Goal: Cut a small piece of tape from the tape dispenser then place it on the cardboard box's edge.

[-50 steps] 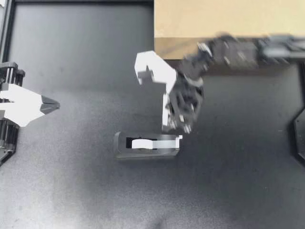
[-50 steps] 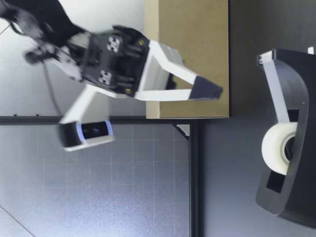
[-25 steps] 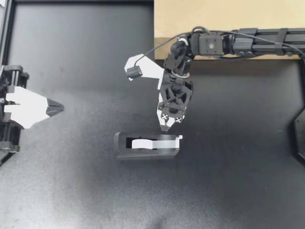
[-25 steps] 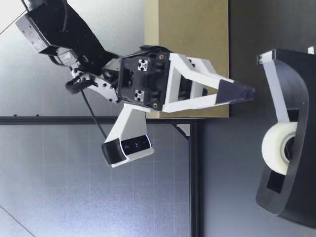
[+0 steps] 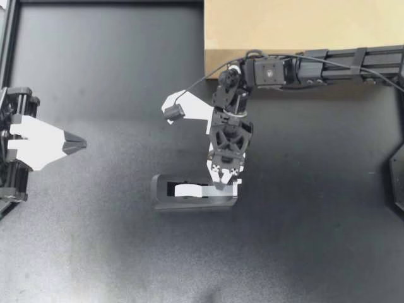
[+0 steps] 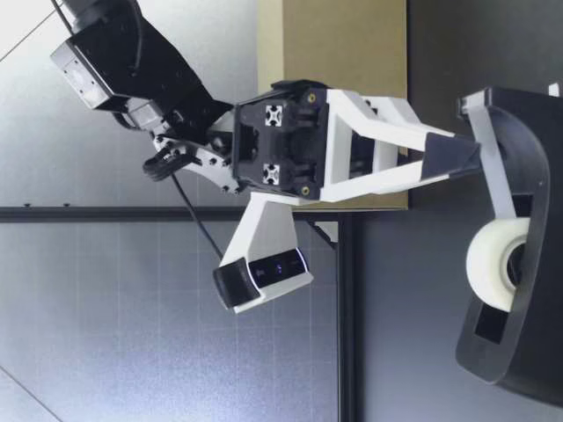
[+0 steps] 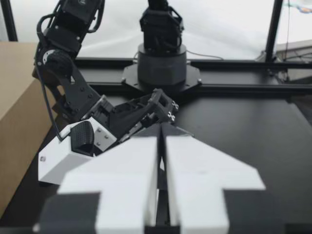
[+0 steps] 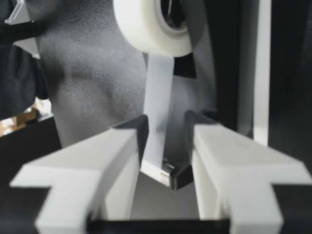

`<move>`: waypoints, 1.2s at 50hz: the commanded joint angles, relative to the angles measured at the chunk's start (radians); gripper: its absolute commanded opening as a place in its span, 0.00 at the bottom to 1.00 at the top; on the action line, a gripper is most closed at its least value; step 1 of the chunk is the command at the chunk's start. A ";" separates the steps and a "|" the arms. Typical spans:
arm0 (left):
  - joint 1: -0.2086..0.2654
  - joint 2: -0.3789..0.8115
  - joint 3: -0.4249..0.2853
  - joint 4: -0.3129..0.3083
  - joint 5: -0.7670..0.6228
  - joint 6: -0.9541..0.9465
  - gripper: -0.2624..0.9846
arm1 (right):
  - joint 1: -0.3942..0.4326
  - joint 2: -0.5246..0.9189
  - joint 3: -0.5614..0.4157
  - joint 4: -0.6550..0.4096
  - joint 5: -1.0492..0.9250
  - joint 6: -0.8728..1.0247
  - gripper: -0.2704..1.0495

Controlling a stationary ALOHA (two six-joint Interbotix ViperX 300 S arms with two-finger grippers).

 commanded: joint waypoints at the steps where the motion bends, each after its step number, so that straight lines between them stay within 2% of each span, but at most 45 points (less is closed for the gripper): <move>1: 0.002 0.006 -0.015 -0.002 -0.009 0.002 0.13 | 0.008 -0.021 -0.020 0.006 0.011 0.003 0.51; 13: 0.003 0.008 -0.017 -0.002 -0.009 0.002 0.13 | 0.017 -0.026 -0.020 0.008 0.018 0.005 0.45; 23: 0.002 0.006 -0.018 -0.002 -0.009 0.000 0.13 | 0.017 -0.041 -0.021 0.003 0.003 0.006 0.29; 33: 0.002 0.008 -0.017 -0.002 -0.009 0.000 0.13 | 0.017 -0.063 -0.032 0.006 -0.002 0.008 0.18; 45: 0.002 0.008 -0.017 -0.002 -0.009 0.000 0.13 | 0.017 -0.084 -0.025 0.005 0.008 0.017 0.17; 60: 0.002 0.006 -0.017 -0.002 -0.009 0.000 0.13 | 0.012 -0.140 0.054 -0.003 0.002 0.012 0.17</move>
